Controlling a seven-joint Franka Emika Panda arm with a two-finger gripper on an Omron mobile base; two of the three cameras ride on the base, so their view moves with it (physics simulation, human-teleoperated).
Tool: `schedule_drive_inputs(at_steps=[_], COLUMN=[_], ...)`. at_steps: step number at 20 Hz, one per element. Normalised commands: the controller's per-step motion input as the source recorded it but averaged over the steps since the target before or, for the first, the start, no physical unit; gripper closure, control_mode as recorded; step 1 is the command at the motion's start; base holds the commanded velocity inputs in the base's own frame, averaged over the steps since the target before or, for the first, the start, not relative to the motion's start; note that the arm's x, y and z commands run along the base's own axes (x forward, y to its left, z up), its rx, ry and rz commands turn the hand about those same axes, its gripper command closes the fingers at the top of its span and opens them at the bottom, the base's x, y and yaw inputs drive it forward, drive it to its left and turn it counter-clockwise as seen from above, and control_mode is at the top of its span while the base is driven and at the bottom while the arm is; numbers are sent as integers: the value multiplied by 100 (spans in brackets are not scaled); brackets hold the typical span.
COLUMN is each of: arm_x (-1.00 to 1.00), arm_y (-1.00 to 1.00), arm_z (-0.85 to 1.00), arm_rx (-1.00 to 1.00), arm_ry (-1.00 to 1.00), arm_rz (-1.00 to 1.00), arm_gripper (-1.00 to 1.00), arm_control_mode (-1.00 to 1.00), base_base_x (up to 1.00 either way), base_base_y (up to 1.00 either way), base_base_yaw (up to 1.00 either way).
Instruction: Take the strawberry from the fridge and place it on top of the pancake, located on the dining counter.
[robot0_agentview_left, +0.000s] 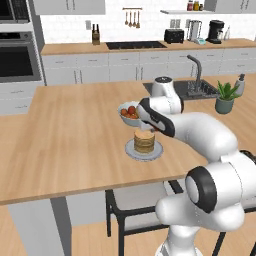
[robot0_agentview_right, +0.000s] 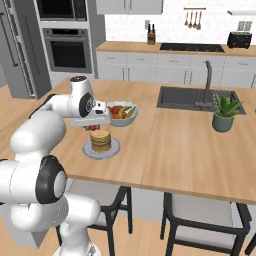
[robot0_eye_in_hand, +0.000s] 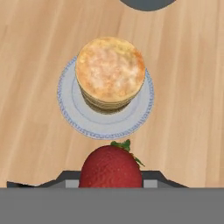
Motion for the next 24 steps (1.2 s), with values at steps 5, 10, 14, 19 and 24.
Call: schedule_drive_inputs(at_steps=[5,10,14,19,24], arm_x=[52,60,59,33,0], arm_y=[1,16,22,6,0], arm_z=[-25,-20,-23,-30,-40], arm_rx=[-8,-1,0,-3,-3], arm_ry=[0,0,1,0,0], arm_rz=[0,0,0,1,4], arm_gripper=[100,100,100,100,100], arm_control_mode=[-100,-100,-100,-100,-100], base_base_x=[0,0,0,0,0], base_base_y=[0,0,0,0,0], base_base_yaw=[0,0,0,0,0])
